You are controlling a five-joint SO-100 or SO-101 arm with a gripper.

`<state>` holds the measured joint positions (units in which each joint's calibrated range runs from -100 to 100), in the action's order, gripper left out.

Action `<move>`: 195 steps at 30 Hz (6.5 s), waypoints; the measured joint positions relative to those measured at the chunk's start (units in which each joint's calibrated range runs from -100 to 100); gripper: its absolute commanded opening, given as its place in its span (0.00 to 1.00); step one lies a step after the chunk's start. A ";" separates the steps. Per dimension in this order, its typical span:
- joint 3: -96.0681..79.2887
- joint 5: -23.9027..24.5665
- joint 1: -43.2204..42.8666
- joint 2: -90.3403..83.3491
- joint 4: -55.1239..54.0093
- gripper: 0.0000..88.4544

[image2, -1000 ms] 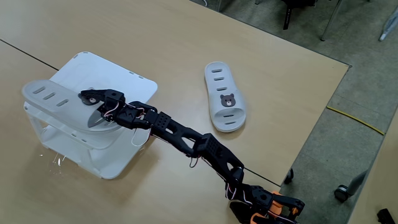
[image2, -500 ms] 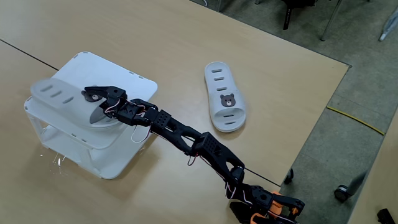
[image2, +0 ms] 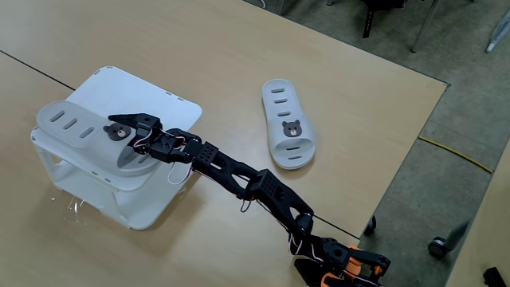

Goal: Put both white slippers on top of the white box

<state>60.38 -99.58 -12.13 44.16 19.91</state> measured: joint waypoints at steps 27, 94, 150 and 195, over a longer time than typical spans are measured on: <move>-45.73 0.00 0.00 -39.75 8.24 0.25; -157.50 0.00 34.61 -32.99 -106.78 0.01; -105.66 0.00 50.49 -2.31 -102.49 0.23; -68.64 0.00 55.36 -43.55 -20.94 0.01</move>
<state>-8.27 -99.58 43.22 0.62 -1.03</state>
